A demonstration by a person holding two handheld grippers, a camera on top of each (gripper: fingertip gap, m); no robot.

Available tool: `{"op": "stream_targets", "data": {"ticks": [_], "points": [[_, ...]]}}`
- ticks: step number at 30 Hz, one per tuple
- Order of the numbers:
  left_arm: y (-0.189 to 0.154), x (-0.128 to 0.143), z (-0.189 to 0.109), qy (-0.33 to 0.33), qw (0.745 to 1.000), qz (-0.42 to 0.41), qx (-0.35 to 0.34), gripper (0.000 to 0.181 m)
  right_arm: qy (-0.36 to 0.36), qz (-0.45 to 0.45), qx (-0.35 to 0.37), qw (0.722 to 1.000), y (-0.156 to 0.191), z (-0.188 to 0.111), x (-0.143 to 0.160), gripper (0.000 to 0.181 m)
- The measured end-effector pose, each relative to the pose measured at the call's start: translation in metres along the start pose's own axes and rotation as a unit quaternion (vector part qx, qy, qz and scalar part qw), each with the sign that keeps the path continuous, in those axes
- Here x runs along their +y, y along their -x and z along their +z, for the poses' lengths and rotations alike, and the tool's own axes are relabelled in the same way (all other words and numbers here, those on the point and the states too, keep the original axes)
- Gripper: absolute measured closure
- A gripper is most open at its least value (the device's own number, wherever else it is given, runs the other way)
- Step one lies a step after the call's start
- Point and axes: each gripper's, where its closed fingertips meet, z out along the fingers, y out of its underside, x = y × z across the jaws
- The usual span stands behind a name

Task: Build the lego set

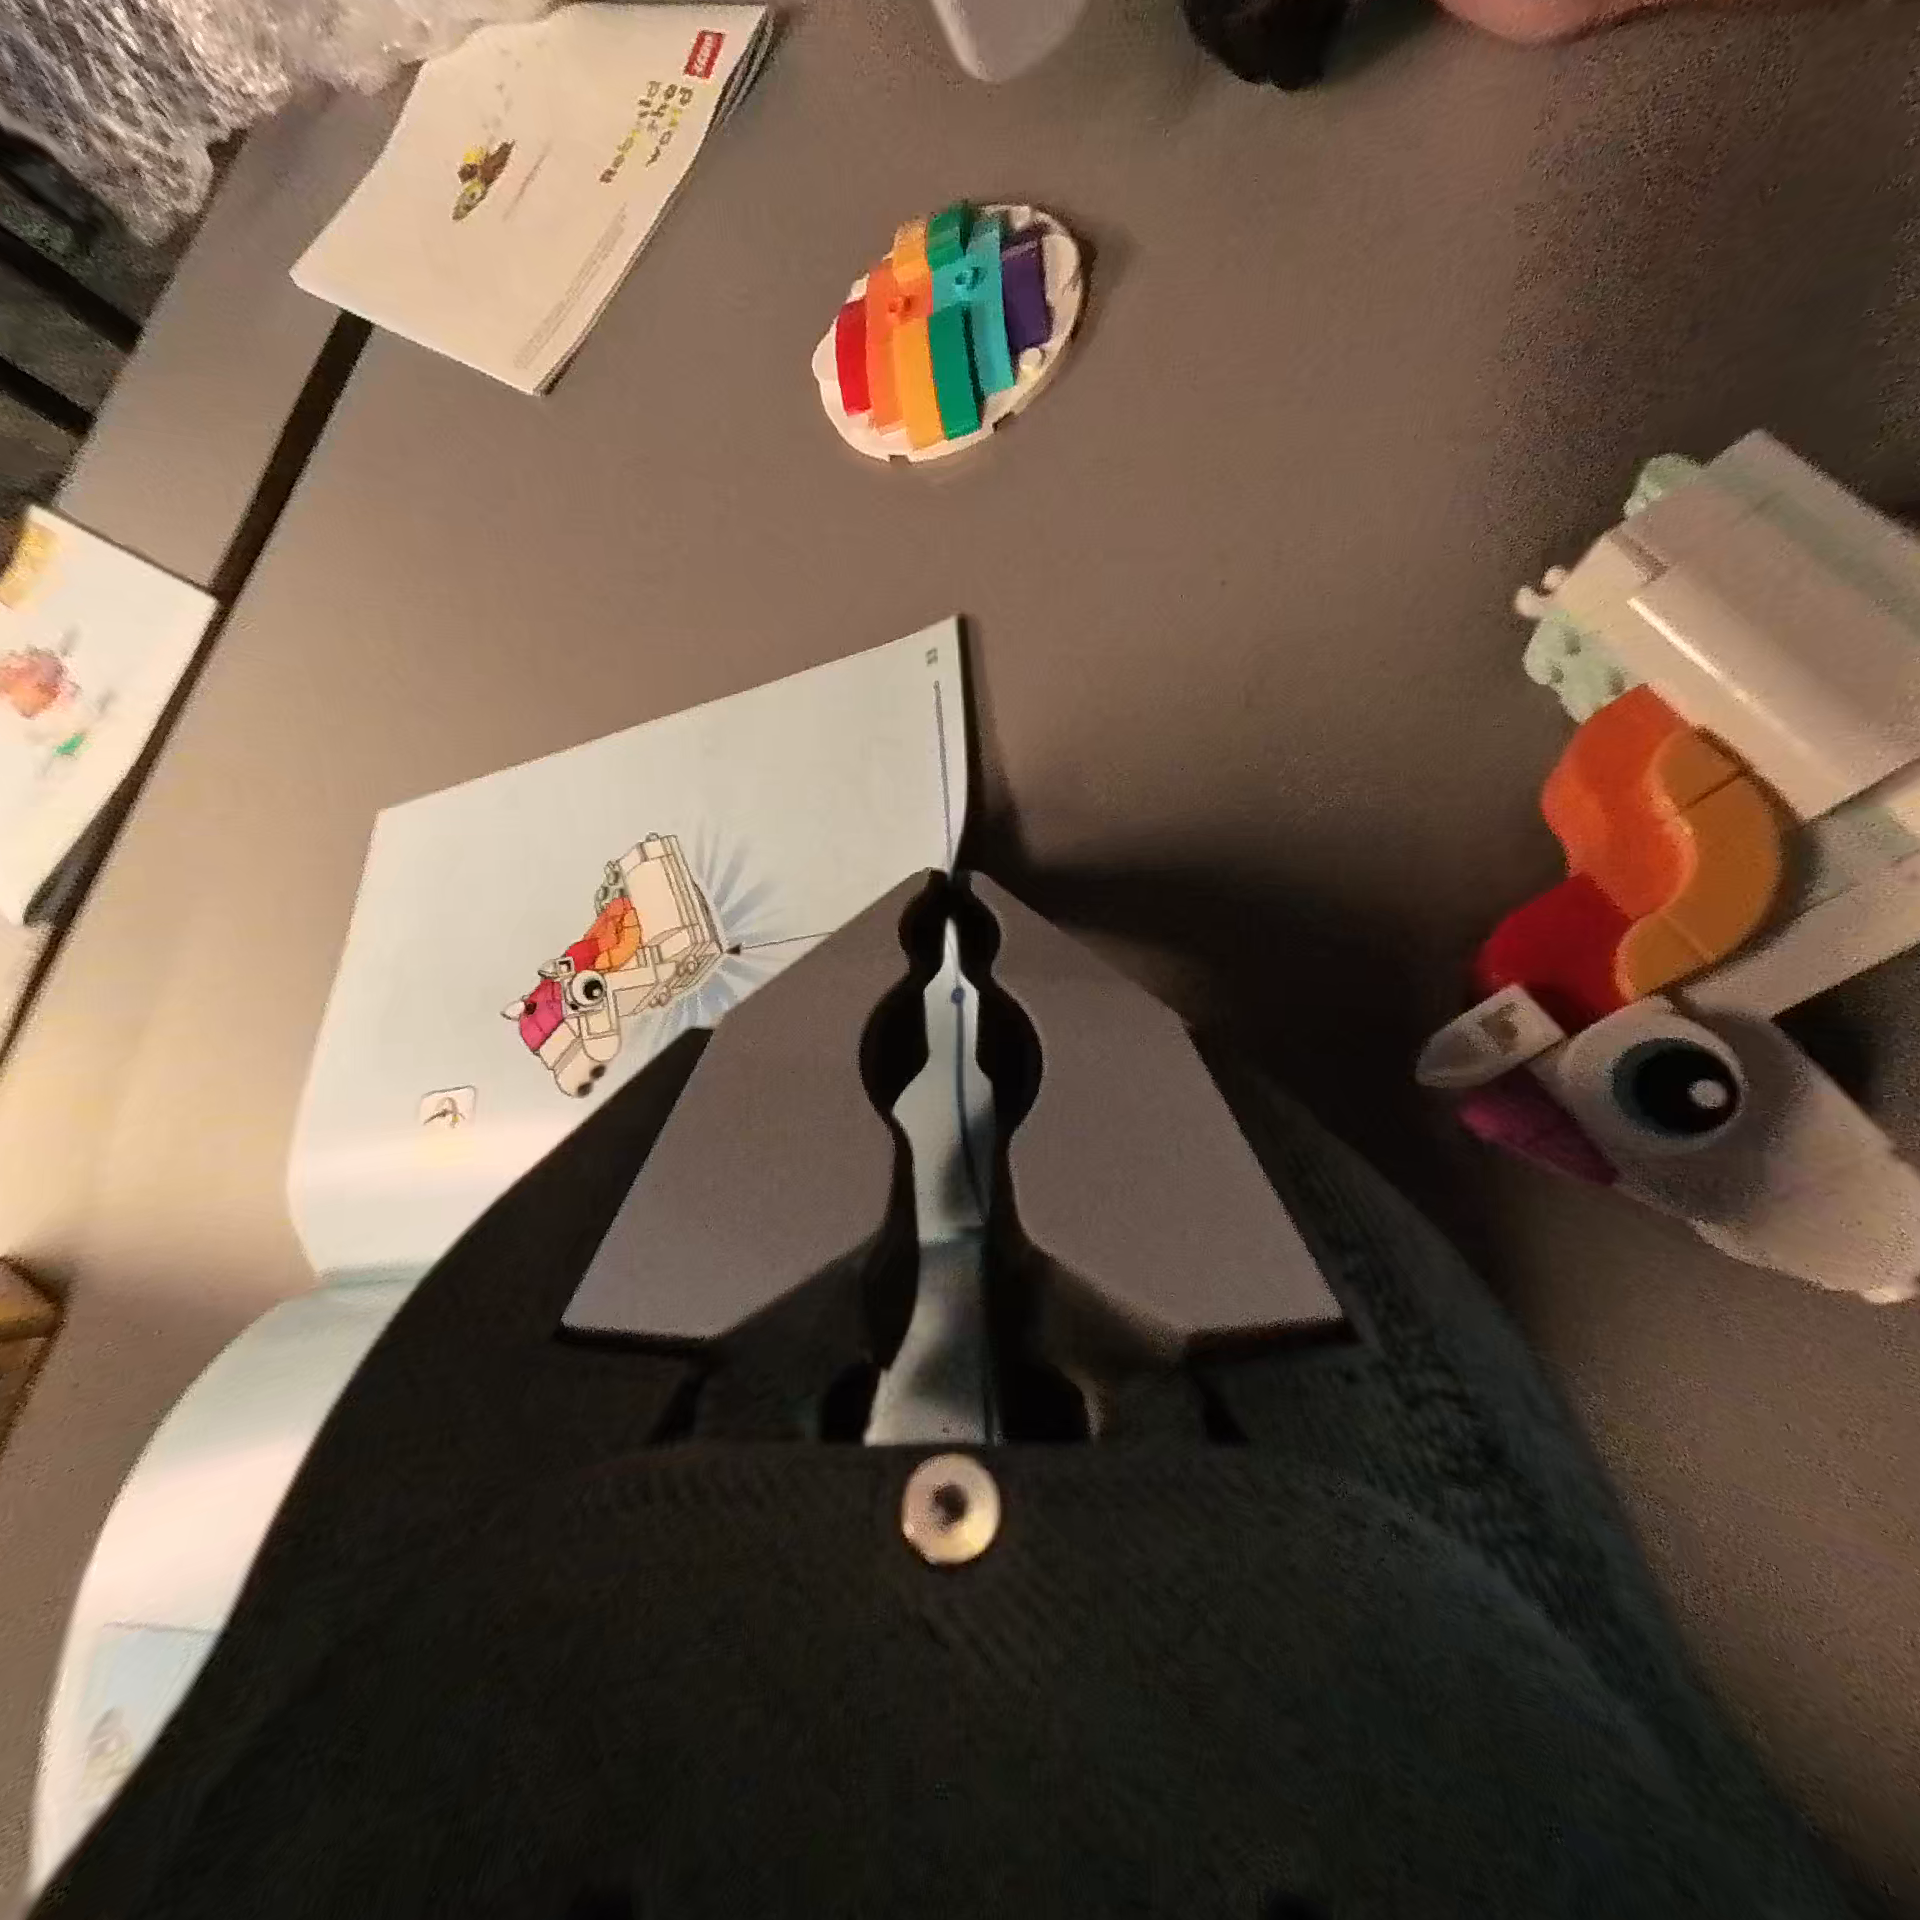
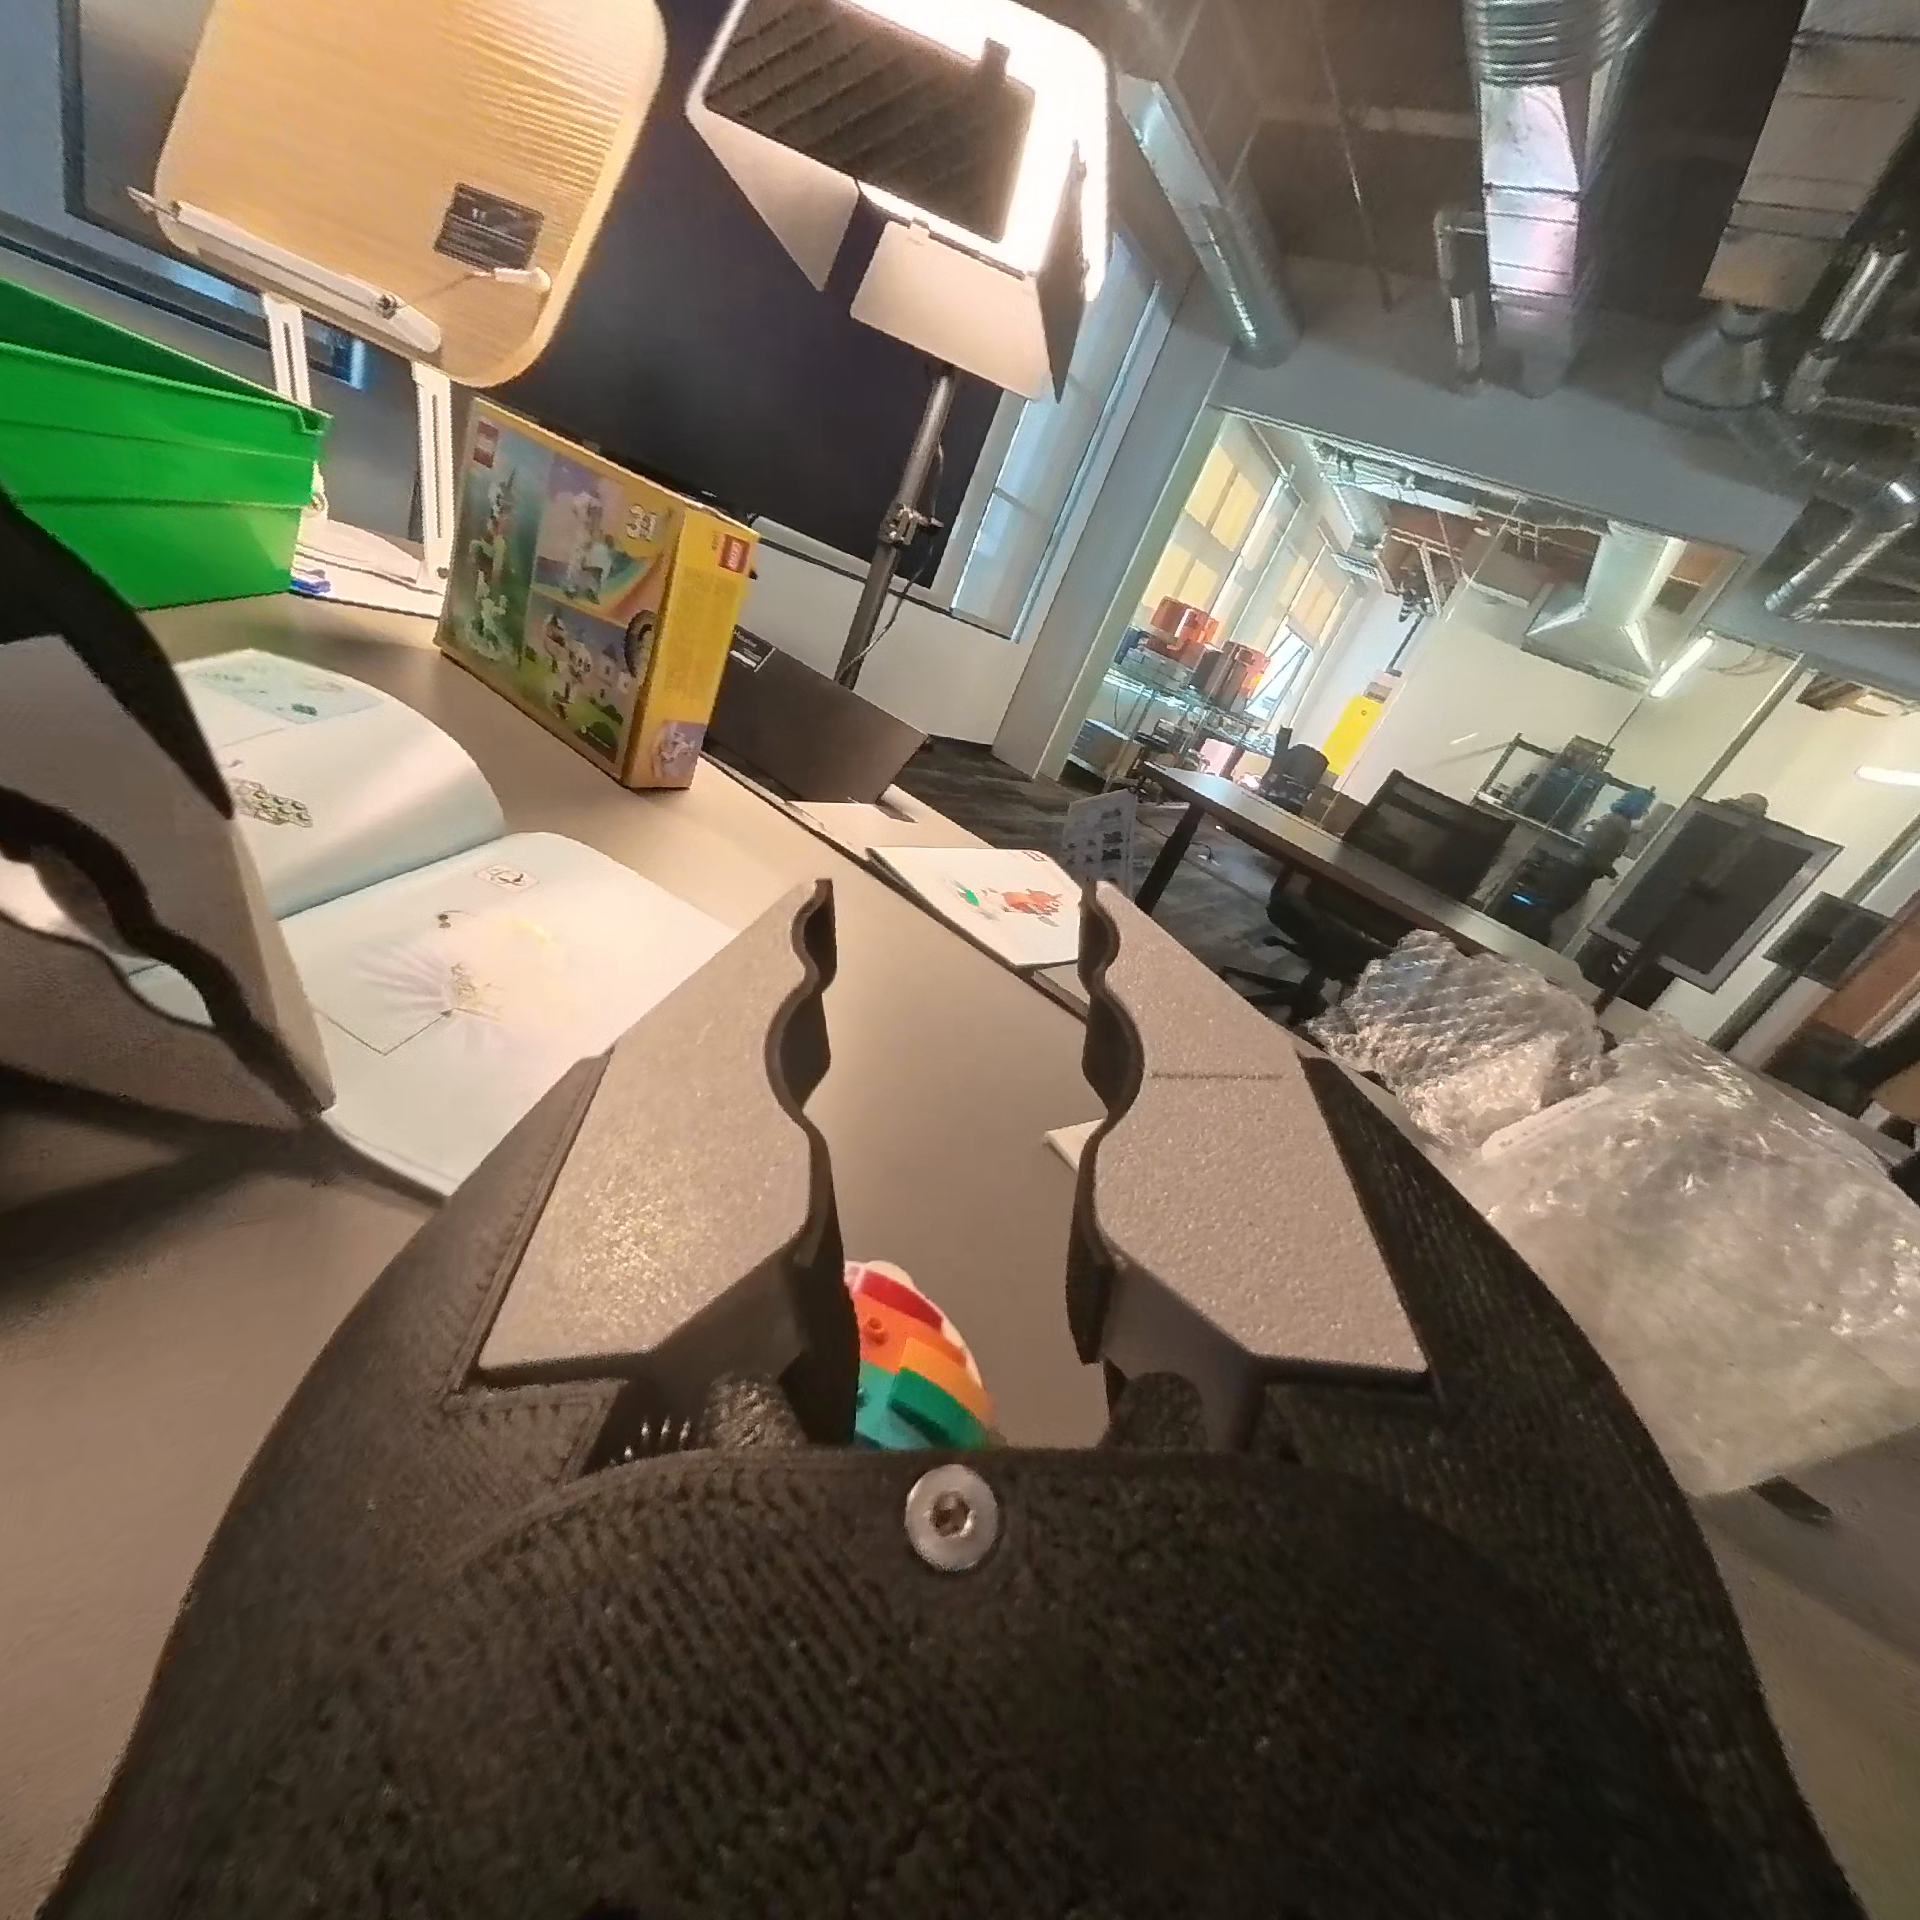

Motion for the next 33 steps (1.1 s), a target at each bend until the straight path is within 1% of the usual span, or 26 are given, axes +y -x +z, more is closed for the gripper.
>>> {"op": "stream_targets", "data": {"ticks": [1,4,7,10,15,19,23,26,33], "points": [[0.001,0.0,0.0,-0.006,1.0,-0.017,0.01,0.181,0.003,-0.004,-0.004,1.0,0.003,-0.001,0.0,0.136],[0.002,-0.002,-0.003,-0.031,0.996,-0.065,0.045,0.181,0.013,-0.029,-0.04,0.999,0.019,-0.005,-0.001,0.138],[0.007,-0.009,-0.011,-0.068,0.991,-0.095,0.063,0.181,0.032,-0.058,-0.121,0.99,0.048,-0.013,0.002,0.139],[0.008,-0.015,-0.018,-0.101,0.985,-0.114,0.086,0.181,0.054,-0.133,-0.149,0.978,0.063,-0.021,0.007,0.143],[0.007,-0.023,-0.03,-0.149,0.974,-0.125,0.118,0.181,0.065,-0.223,-0.168,0.958,0.08,-0.022,0.015,0.156],[0.005,-0.025,-0.032,-0.157,0.97,-0.127,0.133,0.181,0.059,-0.286,-0.157,0.943,0.085,-0.02,0.016,0.164],[0.004,-0.024,-0.031,-0.153,0.972,-0.121,0.13,0.181,0.059,-0.332,-0.145,0.93,0.087,-0.018,0.017,0.168],[0.004,-0.024,-0.031,-0.152,0.972,-0.121,0.13,0.181,0.063,-0.349,-0.144,0.924,0.089,-0.017,0.02,0.172],[0.004,-0.024,-0.031,-0.151,0.973,-0.12,0.129,0.181,0.072,-0.358,-0.14,0.92,0.087,-0.017,0.024,0.176]]}}
